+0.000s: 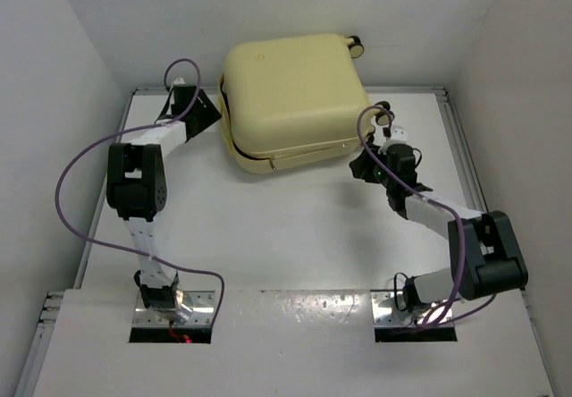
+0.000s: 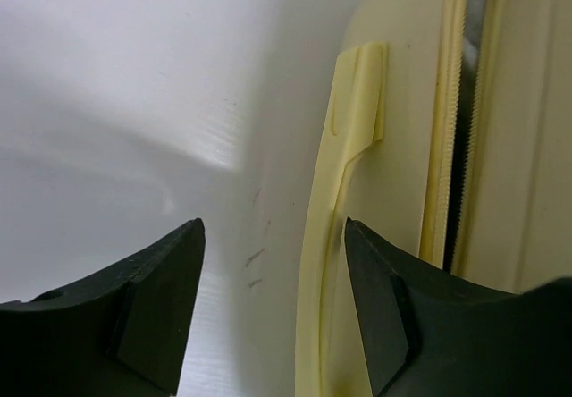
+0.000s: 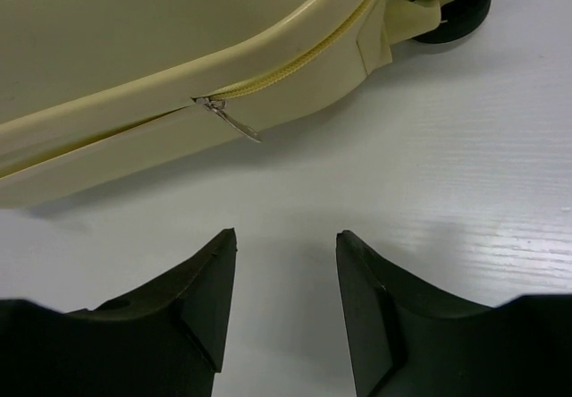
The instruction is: Pack the luggage
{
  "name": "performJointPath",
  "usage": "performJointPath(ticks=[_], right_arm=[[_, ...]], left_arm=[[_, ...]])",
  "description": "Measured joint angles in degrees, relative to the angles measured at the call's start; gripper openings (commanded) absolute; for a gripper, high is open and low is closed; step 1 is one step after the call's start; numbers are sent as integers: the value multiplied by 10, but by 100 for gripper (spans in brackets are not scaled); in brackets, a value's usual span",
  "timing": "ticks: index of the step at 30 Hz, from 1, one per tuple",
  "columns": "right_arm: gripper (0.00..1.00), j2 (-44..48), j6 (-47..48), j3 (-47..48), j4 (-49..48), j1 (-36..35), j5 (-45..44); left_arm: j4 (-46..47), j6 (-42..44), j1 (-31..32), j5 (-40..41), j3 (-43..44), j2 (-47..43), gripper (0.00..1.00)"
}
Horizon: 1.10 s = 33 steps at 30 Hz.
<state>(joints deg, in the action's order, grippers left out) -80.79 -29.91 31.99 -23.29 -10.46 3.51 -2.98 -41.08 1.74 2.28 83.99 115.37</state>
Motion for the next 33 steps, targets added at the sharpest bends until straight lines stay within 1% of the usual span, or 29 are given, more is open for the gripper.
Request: performJointPath(ticks=[3,6,9,18,23,27,28,30,31,33], right_arm=[[48,-17,-2,4,-19,-9,-1],[48,-35,-2,14,-36,-18,-3],[51,-54,-3,24,-53,-27,-5],[51,-132,6,59,-107,-37,-9],[47,-165,14,78,-128,-37,-21],[32,-177,19,87,-144,-41,-24],[25,-177,21,88,-146,-43,-24],[17,-180,29,88,-152,-46,-23],[10,-181,30,88,-155,-47,-23],[4,-185,34,88,-160,-49,-22]], left_arm=[[-17,3,11,4,29,34,68],[-26,4,21,11,41,53,66],[-26,4,21,12,41,53,63],[-21,0,23,11,35,53,63],[-15,1,23,9,30,53,63],[-15,4,23,11,28,53,71],[-16,3,23,12,27,53,74],[-17,2,23,14,25,53,76],[-18,1,22,14,24,53,76],[-22,0,21,16,25,53,77]])
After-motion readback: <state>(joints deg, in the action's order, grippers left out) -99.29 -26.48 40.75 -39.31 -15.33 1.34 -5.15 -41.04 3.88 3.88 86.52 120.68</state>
